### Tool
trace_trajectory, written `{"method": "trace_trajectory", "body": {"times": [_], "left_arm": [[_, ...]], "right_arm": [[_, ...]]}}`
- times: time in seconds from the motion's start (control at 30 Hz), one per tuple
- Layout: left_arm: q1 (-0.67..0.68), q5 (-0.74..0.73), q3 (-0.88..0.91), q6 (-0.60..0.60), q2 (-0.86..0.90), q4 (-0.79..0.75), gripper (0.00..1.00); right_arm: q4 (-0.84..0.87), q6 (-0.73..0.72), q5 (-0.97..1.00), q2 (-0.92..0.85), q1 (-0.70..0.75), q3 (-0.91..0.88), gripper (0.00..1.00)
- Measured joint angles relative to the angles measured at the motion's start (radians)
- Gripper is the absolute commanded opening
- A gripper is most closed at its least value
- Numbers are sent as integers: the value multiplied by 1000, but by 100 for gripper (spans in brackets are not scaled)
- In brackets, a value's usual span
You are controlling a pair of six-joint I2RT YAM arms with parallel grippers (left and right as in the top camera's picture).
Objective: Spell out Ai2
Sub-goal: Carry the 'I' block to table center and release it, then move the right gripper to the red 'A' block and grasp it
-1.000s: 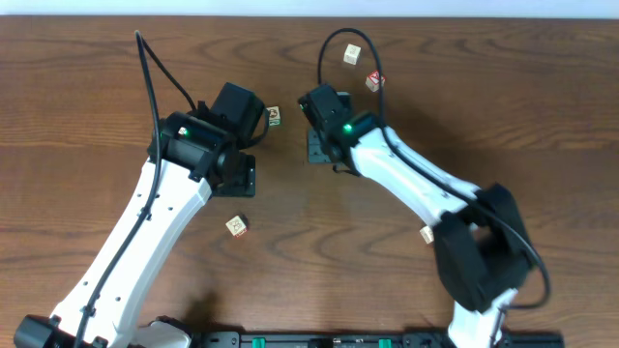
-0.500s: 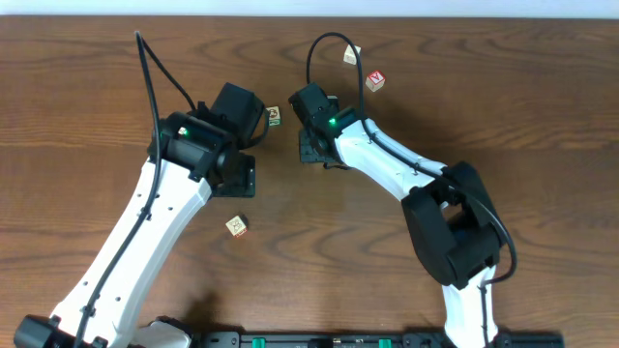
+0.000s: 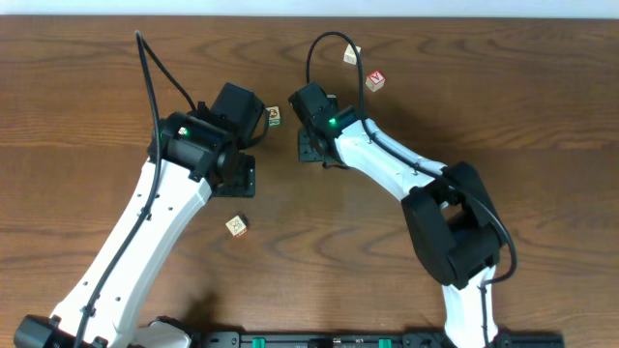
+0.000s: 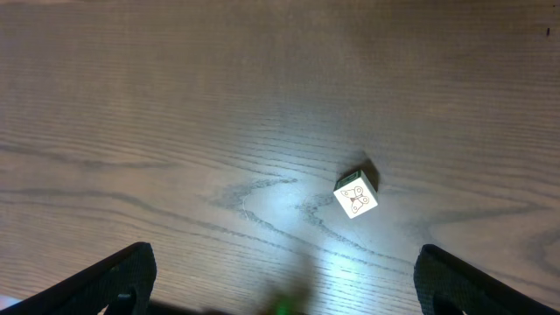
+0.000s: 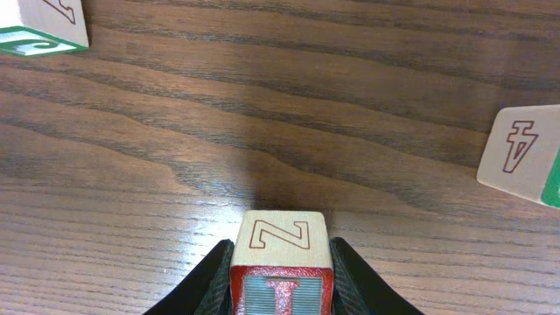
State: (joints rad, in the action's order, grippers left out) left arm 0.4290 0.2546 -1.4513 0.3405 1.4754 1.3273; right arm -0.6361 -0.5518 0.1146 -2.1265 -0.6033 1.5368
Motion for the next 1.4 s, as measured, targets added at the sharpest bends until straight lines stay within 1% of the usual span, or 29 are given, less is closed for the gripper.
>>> {"method": "trace_trajectory", "body": {"times": [0.13, 0.4, 0.47, 0.57, 0.6, 0.7, 0.77, 0.83, 0.93, 0.97, 1.1, 1.3, 1.4], "left_arm": [[0, 0, 0, 0, 0, 0, 95], [0, 0, 0, 0, 0, 0, 95], [0, 0, 0, 0, 0, 0, 95], [0, 0, 0, 0, 0, 1, 95], [0, 0, 0, 0, 0, 2, 96], [0, 3, 0, 0, 0, 2, 96], [0, 10, 0, 0, 0, 3, 95], [0, 15, 0, 0, 0, 3, 95], [0, 16, 0, 0, 0, 3, 95], [0, 16, 0, 0, 0, 3, 95], [0, 37, 0, 0, 0, 3, 95], [0, 47, 0, 0, 0, 3, 96], [0, 49, 0, 0, 0, 3, 95]], "right_arm": [[1, 0, 13, 0, 0, 0, 38], [14, 0, 28, 0, 2, 2, 47], [7, 2, 34, -1, 5, 14, 48], [-53, 16, 45, -8, 19, 86, 50], [-94, 20, 60, -10, 26, 126, 54], [-185, 28, 111, -10, 48, 233, 73], [-212, 21, 140, -10, 69, 286, 77], [-219, -3, 156, -10, 101, 319, 77], [-216, -62, 162, -10, 160, 327, 74], [-207, -84, 156, -10, 185, 327, 74], [-130, -134, 135, -10, 275, 328, 70], [-78, -158, 124, -10, 296, 346, 70], [-69, -207, 114, -10, 299, 349, 68]]}}
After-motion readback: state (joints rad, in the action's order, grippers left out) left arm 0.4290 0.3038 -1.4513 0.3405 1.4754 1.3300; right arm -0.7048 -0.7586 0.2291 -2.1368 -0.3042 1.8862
